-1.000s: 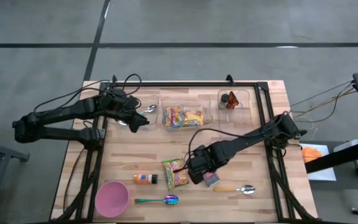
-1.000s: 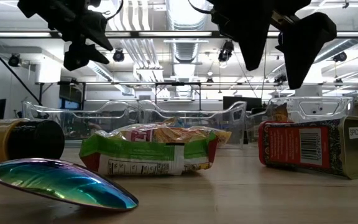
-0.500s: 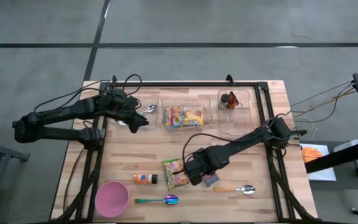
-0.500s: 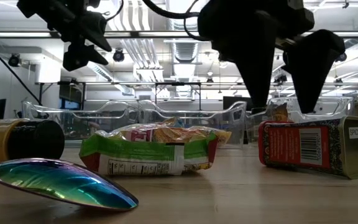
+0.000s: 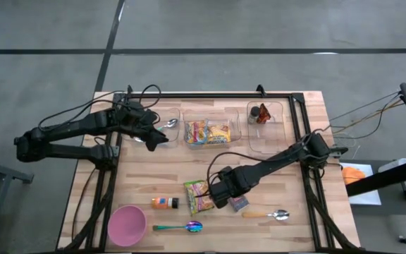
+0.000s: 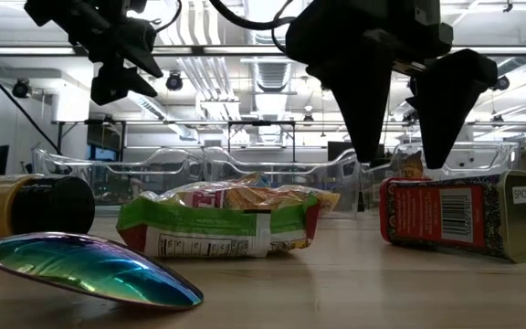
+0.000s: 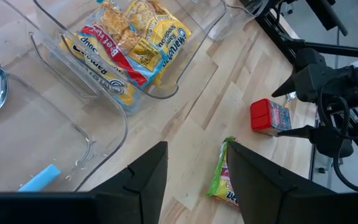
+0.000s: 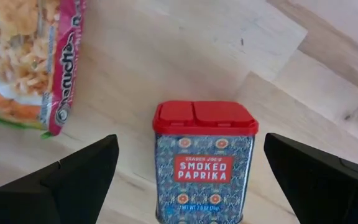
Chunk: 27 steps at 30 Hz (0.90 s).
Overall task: Pick & Place Food Item
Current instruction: Put the red seasoning can into the right transparent bin
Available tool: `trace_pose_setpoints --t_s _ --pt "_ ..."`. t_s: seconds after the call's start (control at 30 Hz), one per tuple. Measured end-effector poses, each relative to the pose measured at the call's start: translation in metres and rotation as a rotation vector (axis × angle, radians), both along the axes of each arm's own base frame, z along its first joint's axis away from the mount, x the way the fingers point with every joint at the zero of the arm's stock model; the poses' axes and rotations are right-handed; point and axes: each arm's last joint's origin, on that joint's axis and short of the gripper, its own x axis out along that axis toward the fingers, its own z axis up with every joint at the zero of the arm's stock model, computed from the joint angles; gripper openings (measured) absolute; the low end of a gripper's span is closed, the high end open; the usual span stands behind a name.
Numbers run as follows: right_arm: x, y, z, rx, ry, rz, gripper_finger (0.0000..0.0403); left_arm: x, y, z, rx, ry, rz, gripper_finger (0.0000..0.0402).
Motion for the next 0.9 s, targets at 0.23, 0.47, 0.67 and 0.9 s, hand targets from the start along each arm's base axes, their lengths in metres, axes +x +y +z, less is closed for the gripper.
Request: trace_pose_setpoints --t_s 0.23,0.47,0.67,0.9 --pt "-0.006 0.0 -0.009 -0.02 0.032 -0.022 0.04 0.0 0.0 0.0 -0.005 -0.002 -0.005 0.0172" --pt "-0.006 0.003 -0.018 -0.007 0.003 -0.026 0.04 0.0 0.0 0.0 -0.005 -0.002 -0.005 0.0172" --pt "-0.011 0.001 -0.033 0.001 0.014 -0.047 0.04 0.0 0.0 0.0 -0.005 -0.002 -0.005 0.0172" --pt "-0.011 0.001 -0.039 0.005 0.004 -0.053 0.04 0.0 0.0 0.0 -0.005 -0.002 -0.005 0.0172"
